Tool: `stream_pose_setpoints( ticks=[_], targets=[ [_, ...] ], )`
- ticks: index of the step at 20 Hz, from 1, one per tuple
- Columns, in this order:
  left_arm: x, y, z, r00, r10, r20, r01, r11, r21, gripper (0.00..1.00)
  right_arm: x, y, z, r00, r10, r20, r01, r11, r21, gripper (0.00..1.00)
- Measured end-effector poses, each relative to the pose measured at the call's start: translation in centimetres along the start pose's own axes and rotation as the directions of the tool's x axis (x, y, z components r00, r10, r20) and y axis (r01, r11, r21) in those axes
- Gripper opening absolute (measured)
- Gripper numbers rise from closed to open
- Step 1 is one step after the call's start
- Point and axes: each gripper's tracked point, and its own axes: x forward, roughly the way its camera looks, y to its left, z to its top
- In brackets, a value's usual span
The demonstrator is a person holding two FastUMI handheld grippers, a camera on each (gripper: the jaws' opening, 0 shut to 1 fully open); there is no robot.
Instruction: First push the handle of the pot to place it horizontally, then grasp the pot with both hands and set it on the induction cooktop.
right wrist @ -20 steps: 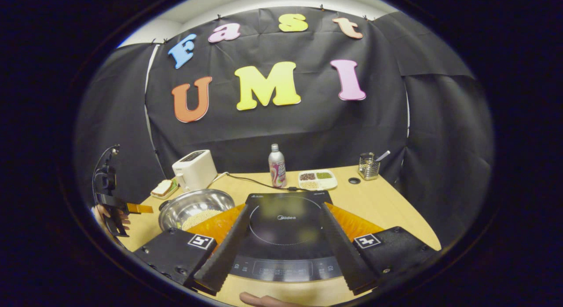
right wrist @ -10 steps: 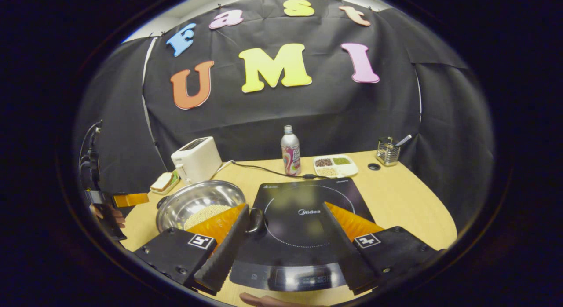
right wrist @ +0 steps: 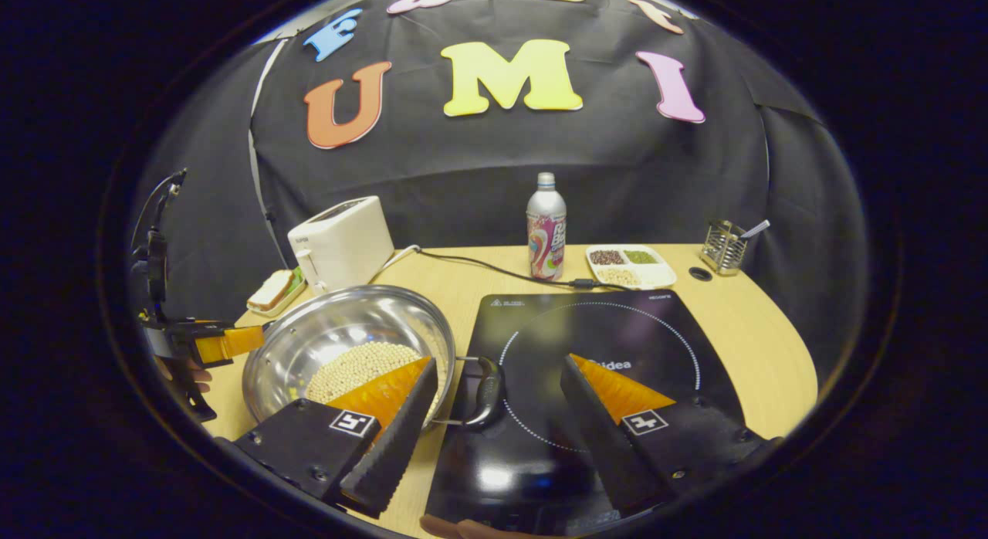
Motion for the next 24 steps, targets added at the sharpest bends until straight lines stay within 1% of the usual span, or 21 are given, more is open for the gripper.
stream_pose_setpoints(
  ticks=[1, 2, 3, 5, 6, 7, 8, 9, 11, 12, 13, 14, 15, 16, 17, 18, 19, 21, 22, 23, 24],
  targets=[
    [0.6, 0.1, -0.4, 1.000, 0.007, -0.014, -0.007, 1.000, 0.013, 0.96, 0.7, 0.2, -0.4, 1.000, -0.012, -0.012, 0.012, 1.000, -0.001, 0.97],
    [1.1, 0.3, -0.7, 0.999, 0.016, -0.033, -0.015, 1.000, 0.027, 0.95, 1.5, 0.3, -0.5, 0.999, -0.028, -0.021, 0.028, 1.000, -0.008, 1.00],
    [1.7, 0.4, -0.7, 0.999, 0.022, -0.040, -0.021, 0.999, 0.038, 0.96, 2.3, 0.4, -0.6, 0.999, -0.047, -0.024, 0.047, 0.999, -0.021, 0.97],
    [2.2, -0.1, -0.8, 0.998, 0.003, -0.066, -0.001, 1.000, 0.023, 0.95, 3.3, 0.8, -1.7, 0.996, -0.067, -0.059, 0.065, 0.998, -0.024, 0.97],
    [2.5, -0.3, -0.8, 0.997, -0.008, -0.077, 0.010, 1.000, 0.017, 0.88, 3.6, 1.5, -2.1, 0.996, -0.047, -0.079, 0.047, 0.999, -0.012, 1.00],
    [2.6, -0.4, -0.6, 0.997, -0.015, -0.072, 0.016, 1.000, 0.026, 0.84, 4.0, 2.2, -2.8, 0.994, -0.031, -0.108, 0.031, 1.000, 0.001, 1.00],
    [2.8, -0.5, -0.7, 0.997, -0.023, -0.078, 0.026, 0.999, 0.035, 0.80, 3.8, 1.8, -2.3, 0.995, -0.051, -0.082, 0.051, 0.999, -0.010, 1.00],
    [2.9, -0.7, -0.7, 0.996, -0.024, -0.082, 0.028, 0.999, 0.042, 0.79, 4.2, 1.8, -2.6, 0.992, -0.059, -0.114, 0.058, 0.998, -0.014, 1.00],
    [3.2, -1.2, -1.5, 0.992, -0.039, -0.118, 0.044, 0.998, 0.039, 0.75, 4.5, 1.6, -2.6, 0.989, -0.088, -0.119, 0.083, 0.996, -0.044, 0.83],
    [3.4, -1.2, -1.2, 0.993, -0.037, -0.111, 0.042, 0.998, 0.046, 0.68, 4.8, 1.6, -2.4, 0.989, -0.098, -0.111, 0.092, 0.994, -0.053, 0.80],
    [3.4, -1.3, -1.2, 0.993, -0.039, -0.114, 0.045, 0.998, 0.047, 0.67, 5.0, 1.8, -2.3, 0.989, -0.096, -0.111, 0.090, 0.994, -0.063, 0.78],
    [3.3, -1.3, -1.2, 0.992, -0.043, -0.119, 0.048, 0.998, 0.045, 0.67, 5.2, 1.9, -2.5, 0.989, -0.091, -0.116, 0.082, 0.993, -0.079, 0.74],
    [3.3, -1.2, -1.2, 0.991, -0.044, -0.122, 0.050, 0.998, 0.042, 0.56, 4.9, 1.9, -2.4, 0.990, -0.081, -0.113, 0.072, 0.994, -0.076, 0.71],
    [3.0, -1.2, -1.1, 0.991, -0.042, -0.125, 0.048, 0.998, 0.042, 0.75, 4.9, 2.0, -2.3, 0.992, -0.066, -0.110, 0.056, 0.994, -0.090, 0.69],
    [3.2, -1.2, -1.2, 0.991, -0.033, -0.130, 0.040, 0.998, 0.051, 0.64, 5.0, 2.0, -2.2, 0.992, -0.057, -0.110, 0.046, 0.993, -0.104, 0.65],
    [3.0, -1.1, -1.2, 0.991, -0.022, -0.135, 0.033, 0.996, 0.078, 0.63, 5.0, 2.0, -2.1, 0.992, -0.054, -0.112, 0.040, 0.991, -0.126, 0.61],
    [2.9, -1.1, -1.2, 0.991, -0.013, -0.135, 0.026, 0.995, 0.096, 0.63, 5.0, 1.9, -2.2, 0.992, -0.053, -0.118, 0.036, 0.989, -0.146, 0.62],
    [2.5, -1.0, -1.4, 0.988, -0.003, -0.153, 0.017, 0.996, 0.092, 0.62, 4.8, 2.1, -2.2, 0.990, -0.041, -0.134, 0.019, 0.987, -0.162, 0.58],
    [2.1, -0.9, -1.6, 0.986, 0.000, -0.166, 0.014, 0.996, 0.088, 0.62, 4.6, 2.3, -2.3, 0.989, -0.030, -0.145, 0.007, 0.987, -0.161, 0.59],
    [1.7, -0.4, -1.7, 0.985, 0.005, -0.170, 0.007, 0.997, 0.074, 0.62, 4.2, 2.6, -2.4, 0.987, -0.016, -0.158, -0.008, 0.989, -0.148, 0.56],
    [1.2, -0.3, -1.8, 0.984, 0.011, -0.178, 0.001, 0.998, 0.070, 0.62, 3.9, 2.8, -2.5, 0.985, -0.007, -0.172, -0.018, 0.990, -0.143, 0.58]
  ],
)
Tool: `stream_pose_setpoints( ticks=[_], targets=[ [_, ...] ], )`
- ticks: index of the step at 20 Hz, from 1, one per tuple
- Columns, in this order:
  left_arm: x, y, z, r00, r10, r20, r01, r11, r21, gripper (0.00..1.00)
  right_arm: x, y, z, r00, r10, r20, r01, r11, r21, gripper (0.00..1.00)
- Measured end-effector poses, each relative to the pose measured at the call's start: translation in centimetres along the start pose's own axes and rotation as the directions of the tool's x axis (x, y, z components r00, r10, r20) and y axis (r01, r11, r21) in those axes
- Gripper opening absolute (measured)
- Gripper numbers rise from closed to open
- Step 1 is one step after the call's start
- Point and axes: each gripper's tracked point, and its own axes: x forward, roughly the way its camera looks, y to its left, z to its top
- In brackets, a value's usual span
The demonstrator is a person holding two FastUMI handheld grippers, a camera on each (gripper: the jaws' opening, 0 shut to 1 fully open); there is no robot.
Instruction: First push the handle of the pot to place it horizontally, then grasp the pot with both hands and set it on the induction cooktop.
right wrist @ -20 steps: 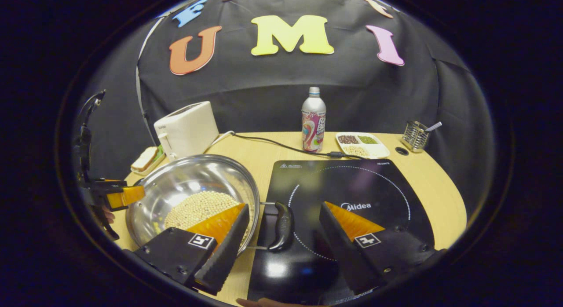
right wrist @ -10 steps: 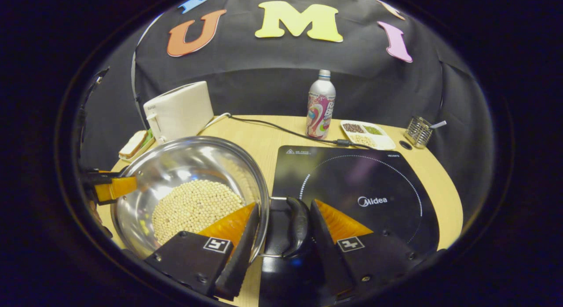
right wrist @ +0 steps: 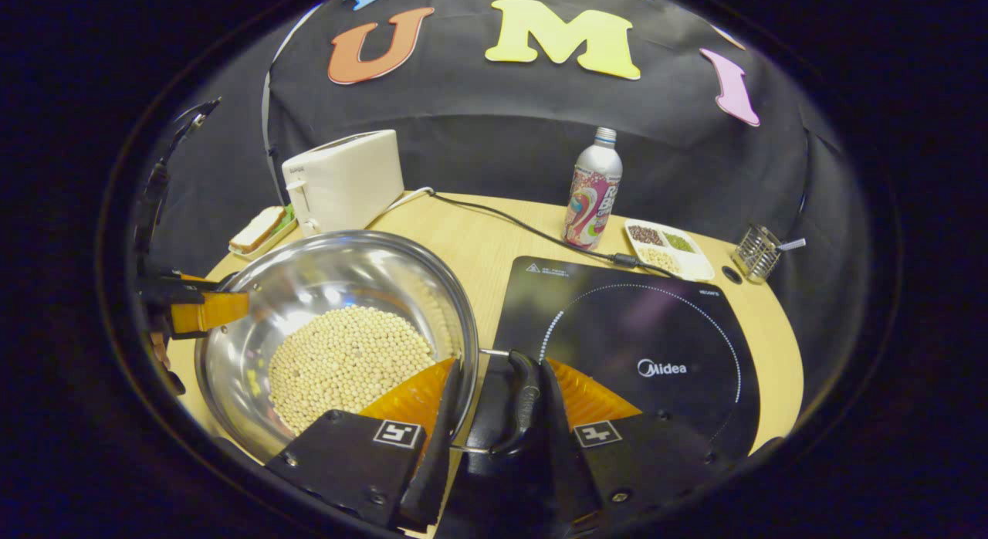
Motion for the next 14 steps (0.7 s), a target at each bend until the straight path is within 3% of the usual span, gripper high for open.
stream_pose_setpoints(
  ticks=[5, 14],
  targets=[
    [-3.5, 0.4, 0.2, 1.000, 0.011, 0.011, -0.011, 1.000, -0.016, 0.62, -3.2, 0.3, 1.0, 1.000, 0.028, 0.012, -0.027, 0.999, -0.017, 0.58],
    [-12.3, -1.1, 4.3, 0.996, 0.009, 0.088, -0.002, 0.997, -0.075, 0.62, -12.2, -2.2, 6.6, 0.992, 0.083, 0.096, -0.081, 0.996, -0.025, 0.55]
  ],
)
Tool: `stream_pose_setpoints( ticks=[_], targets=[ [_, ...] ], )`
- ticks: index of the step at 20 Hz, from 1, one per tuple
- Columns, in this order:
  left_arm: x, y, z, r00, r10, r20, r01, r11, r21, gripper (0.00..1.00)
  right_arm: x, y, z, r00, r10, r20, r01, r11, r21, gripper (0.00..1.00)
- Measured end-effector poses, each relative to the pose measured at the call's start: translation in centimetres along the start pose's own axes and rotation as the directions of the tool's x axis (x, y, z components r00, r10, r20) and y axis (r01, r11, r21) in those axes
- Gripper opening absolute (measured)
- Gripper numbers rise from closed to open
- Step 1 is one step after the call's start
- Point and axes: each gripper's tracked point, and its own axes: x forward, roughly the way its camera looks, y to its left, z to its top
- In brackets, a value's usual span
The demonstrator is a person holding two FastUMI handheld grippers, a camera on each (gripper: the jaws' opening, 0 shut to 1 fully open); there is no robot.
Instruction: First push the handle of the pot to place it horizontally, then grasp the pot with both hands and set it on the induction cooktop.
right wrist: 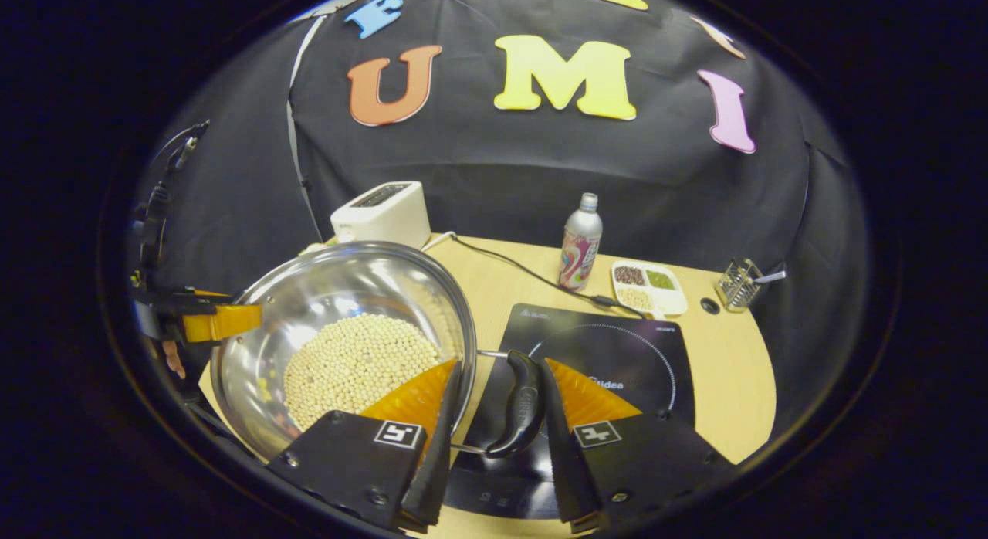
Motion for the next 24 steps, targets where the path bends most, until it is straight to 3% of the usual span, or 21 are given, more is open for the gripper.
stream_pose_setpoints(
  ticks=[11, 17, 24],
  targets=[
    [-6.0, -7.0, 5.5, 0.998, -0.002, 0.066, -0.001, 0.999, 0.045, 0.62, -6.5, -7.5, 5.3, 0.998, -0.005, 0.070, 0.005, 1.000, -0.002, 0.57],
    [-5.3, -13.0, 7.0, 0.996, -0.047, 0.082, 0.040, 0.996, 0.086, 0.62, -7.3, -13.9, 5.9, 0.994, -0.053, 0.092, 0.051, 0.998, 0.025, 0.57],
    [-2.6, -18.7, 6.5, 0.993, -0.101, 0.055, 0.095, 0.990, 0.104, 0.62, -6.7, -19.8, 3.9, 0.989, -0.115, 0.088, 0.110, 0.992, 0.054, 0.57]
  ],
)
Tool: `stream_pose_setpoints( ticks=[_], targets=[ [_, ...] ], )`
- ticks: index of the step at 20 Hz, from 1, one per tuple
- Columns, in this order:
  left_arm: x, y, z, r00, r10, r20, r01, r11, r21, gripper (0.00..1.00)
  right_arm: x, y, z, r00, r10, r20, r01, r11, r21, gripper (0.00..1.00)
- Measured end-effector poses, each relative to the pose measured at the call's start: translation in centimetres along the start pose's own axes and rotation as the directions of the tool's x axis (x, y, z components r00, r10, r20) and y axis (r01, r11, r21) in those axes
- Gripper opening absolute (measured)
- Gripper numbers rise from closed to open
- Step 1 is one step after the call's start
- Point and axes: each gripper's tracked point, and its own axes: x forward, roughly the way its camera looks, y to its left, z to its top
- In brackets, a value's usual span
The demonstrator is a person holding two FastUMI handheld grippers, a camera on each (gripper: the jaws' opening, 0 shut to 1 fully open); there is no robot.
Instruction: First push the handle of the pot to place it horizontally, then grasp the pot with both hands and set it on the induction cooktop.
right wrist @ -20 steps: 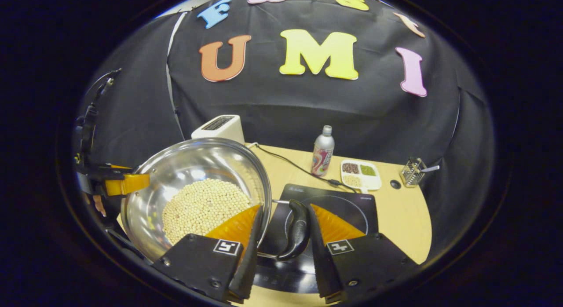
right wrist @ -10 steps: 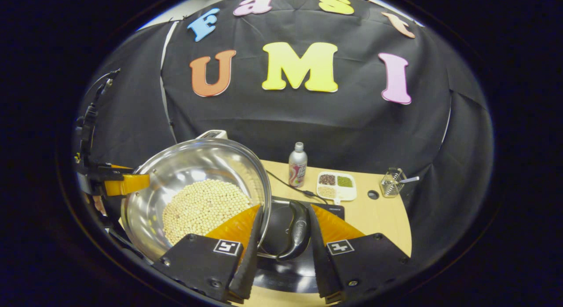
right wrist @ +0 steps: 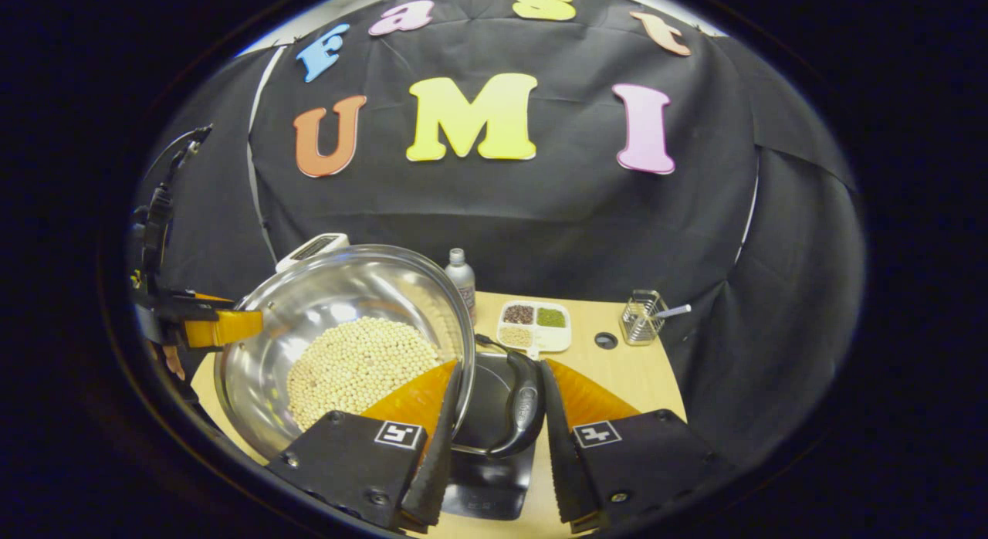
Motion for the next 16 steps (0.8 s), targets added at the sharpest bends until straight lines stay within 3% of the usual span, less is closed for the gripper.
stream_pose_setpoints(
  ticks=[6, 16],
  targets=[
    [3.2, -3.4, -1.3, 0.998, -0.038, -0.041, 0.039, 0.999, 0.019, 0.62, 2.2, -3.3, -2.5, 0.999, -0.029, -0.032, 0.030, 0.999, 0.029, 0.57],
    [10.0, -4.9, -4.1, 0.992, -0.035, -0.122, 0.041, 0.998, 0.040, 0.62, 8.6, -5.2, -7.0, 0.992, -0.027, -0.120, 0.036, 0.997, 0.069, 0.58]
  ],
)
